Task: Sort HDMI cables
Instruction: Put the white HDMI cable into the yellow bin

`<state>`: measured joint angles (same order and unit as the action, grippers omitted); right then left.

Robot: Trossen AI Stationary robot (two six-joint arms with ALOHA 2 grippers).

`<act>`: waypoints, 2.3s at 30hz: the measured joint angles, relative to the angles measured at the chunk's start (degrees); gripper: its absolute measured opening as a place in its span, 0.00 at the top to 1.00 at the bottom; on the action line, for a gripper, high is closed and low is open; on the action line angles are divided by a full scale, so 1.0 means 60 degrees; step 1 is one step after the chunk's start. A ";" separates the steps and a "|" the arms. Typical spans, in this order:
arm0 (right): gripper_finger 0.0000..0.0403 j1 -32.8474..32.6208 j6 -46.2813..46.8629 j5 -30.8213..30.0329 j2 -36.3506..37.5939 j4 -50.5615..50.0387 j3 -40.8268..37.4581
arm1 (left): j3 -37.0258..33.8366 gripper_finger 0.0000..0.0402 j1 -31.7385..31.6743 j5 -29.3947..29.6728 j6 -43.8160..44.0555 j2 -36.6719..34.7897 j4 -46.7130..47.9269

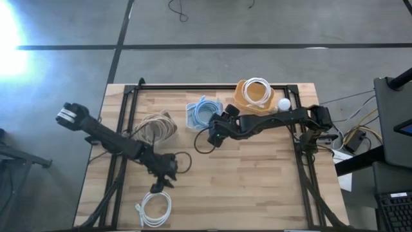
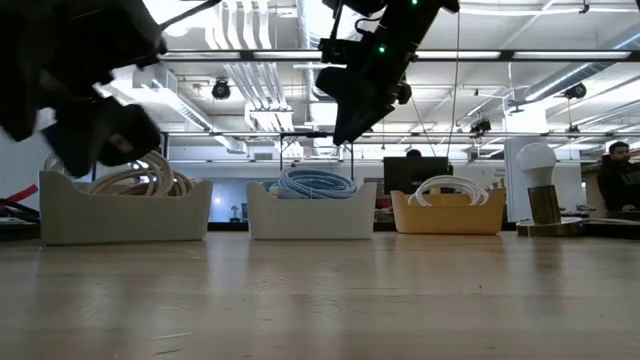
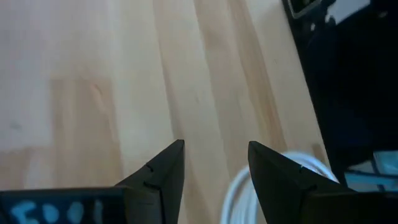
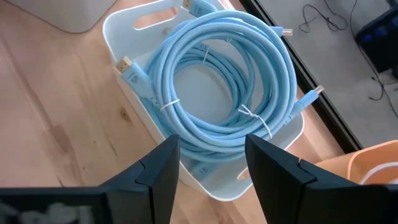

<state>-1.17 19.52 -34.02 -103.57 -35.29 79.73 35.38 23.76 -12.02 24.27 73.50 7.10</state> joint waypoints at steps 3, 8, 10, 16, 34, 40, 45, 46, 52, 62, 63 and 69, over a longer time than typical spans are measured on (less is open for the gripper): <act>0.56 0.0007 -0.0010 0.0000 0.0000 0.0000 -0.0001 | 0.0000 0.58 0.0439 0.0001 0.0562 0.0177 0.0250; 0.56 0.0007 -0.0039 -0.0004 0.0000 0.0000 -0.0001 | -0.0002 0.58 0.1320 0.0009 0.1527 0.0614 0.0328; 0.56 0.0007 -0.0036 -0.0004 0.0000 0.0011 -0.0001 | -0.0004 0.58 0.1691 0.0062 0.1666 0.0853 0.0327; 0.55 0.0007 -0.0036 -0.0004 0.0000 0.0028 -0.0001 | -0.0007 0.58 0.2410 0.1249 0.1983 0.1686 0.0333; 0.55 -0.0792 -0.0006 0.0282 -0.0011 0.0278 0.0302 | 0.0205 0.96 0.2174 0.4969 0.0322 0.1017 0.0712; 0.55 -0.1303 -0.0035 0.0855 -0.0022 0.0982 0.0843 | 0.0795 0.96 0.1428 0.8147 -0.1431 0.0684 0.1576; 0.56 -0.1530 -0.0036 0.0860 -0.0024 0.2024 0.0733 | 0.1295 0.96 0.0343 0.9700 -0.2352 0.0679 0.1577; 0.56 -0.1585 -0.0021 0.0860 -0.0029 0.2064 0.0718 | 0.1376 0.96 0.0100 0.9781 -0.2376 0.0679 0.1572; 0.57 -0.1795 -0.0429 0.0684 -0.0033 0.2280 0.0598 | 0.1642 0.95 -0.1131 0.9795 -0.2463 0.0679 0.1117; 0.59 -0.1728 -0.1106 -0.0810 -0.0029 0.2241 0.0307 | 0.1745 0.95 -0.1649 0.9097 -0.5040 0.0679 -0.1336; 0.59 -0.1714 -0.1035 -0.0816 -0.0029 0.2244 0.0267 | 0.1755 0.95 -0.1662 0.9099 -0.5261 0.0679 -0.1465; 0.59 -0.1617 -0.0779 -0.1045 -0.0029 0.2235 0.0041 | 0.2090 0.95 -0.1788 0.9098 -0.5626 0.0683 -0.1688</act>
<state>-10.87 14.85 -40.29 -103.74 -21.88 79.97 47.92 13.04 42.57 -9.48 77.60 -3.02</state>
